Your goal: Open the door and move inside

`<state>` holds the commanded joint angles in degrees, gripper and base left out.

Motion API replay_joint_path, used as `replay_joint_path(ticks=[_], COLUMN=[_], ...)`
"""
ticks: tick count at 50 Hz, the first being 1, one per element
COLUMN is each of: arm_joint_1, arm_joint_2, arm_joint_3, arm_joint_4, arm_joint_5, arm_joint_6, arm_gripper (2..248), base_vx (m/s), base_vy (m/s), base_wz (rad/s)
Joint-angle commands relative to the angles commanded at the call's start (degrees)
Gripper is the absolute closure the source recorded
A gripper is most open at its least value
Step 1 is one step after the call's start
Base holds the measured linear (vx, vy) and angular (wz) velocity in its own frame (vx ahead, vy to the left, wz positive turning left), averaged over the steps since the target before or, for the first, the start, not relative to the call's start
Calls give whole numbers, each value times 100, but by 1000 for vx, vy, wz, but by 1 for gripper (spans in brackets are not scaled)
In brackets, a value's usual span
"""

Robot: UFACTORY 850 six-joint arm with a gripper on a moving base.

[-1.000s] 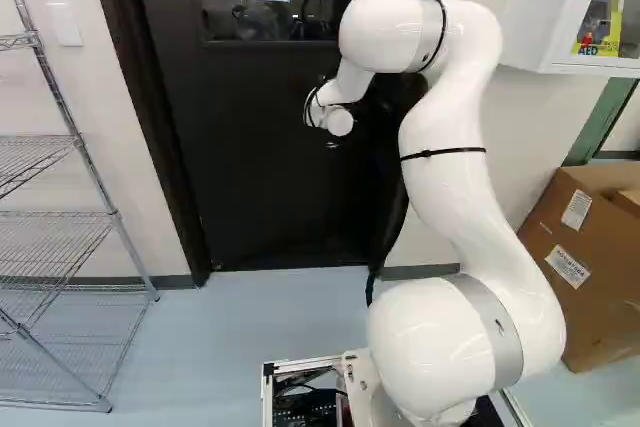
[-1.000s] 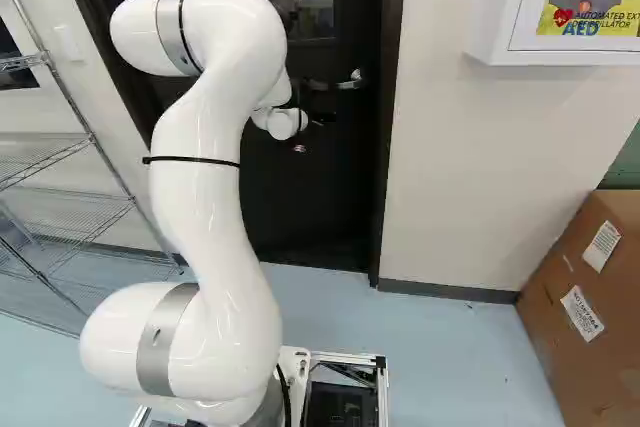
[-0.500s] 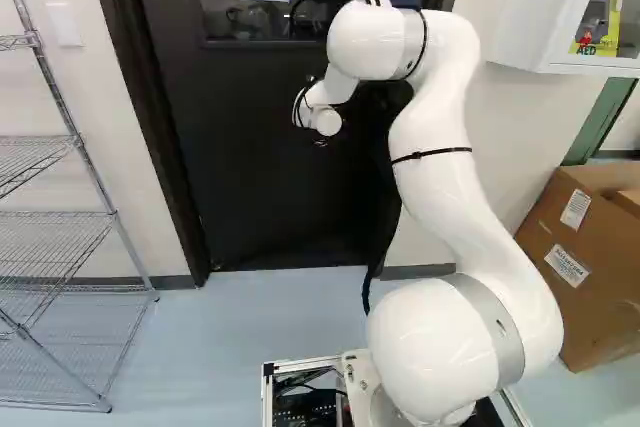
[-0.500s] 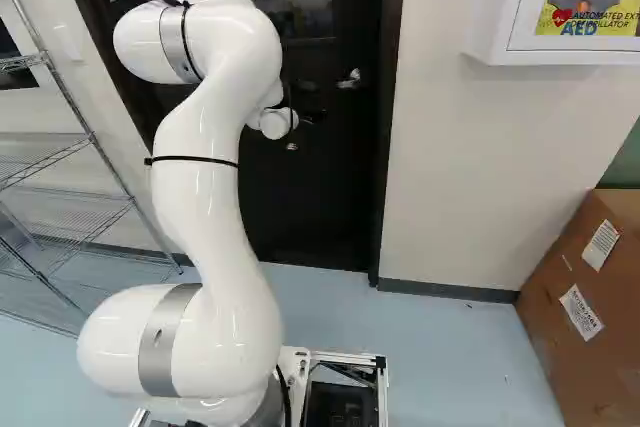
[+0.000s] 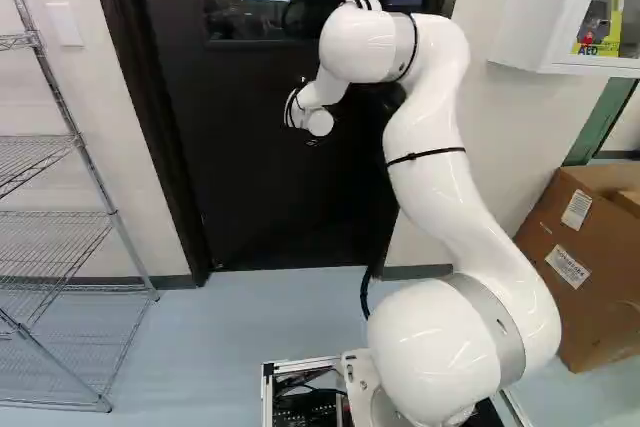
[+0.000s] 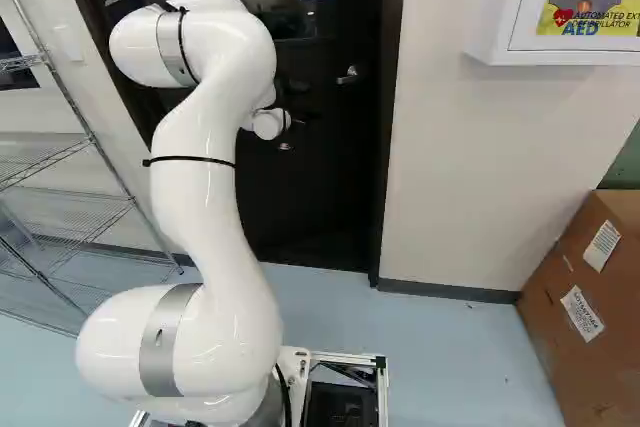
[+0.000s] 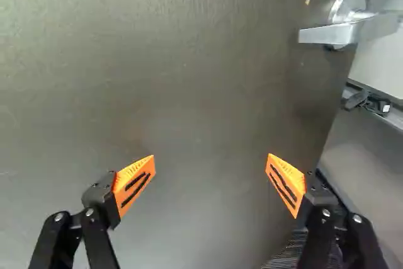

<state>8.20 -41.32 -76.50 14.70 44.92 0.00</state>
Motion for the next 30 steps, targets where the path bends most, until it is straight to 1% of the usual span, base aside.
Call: replay_joint_path(ticks=[30], arm_joint_1=[-113], arm_joint_2=[814], arm_joint_3=[1105], arm_joint_4=[-11], arm_joint_5=[0], arm_joint_6=[0], arm_gripper=[3], base_vx=[0], base_vy=[0], base_wz=[0])
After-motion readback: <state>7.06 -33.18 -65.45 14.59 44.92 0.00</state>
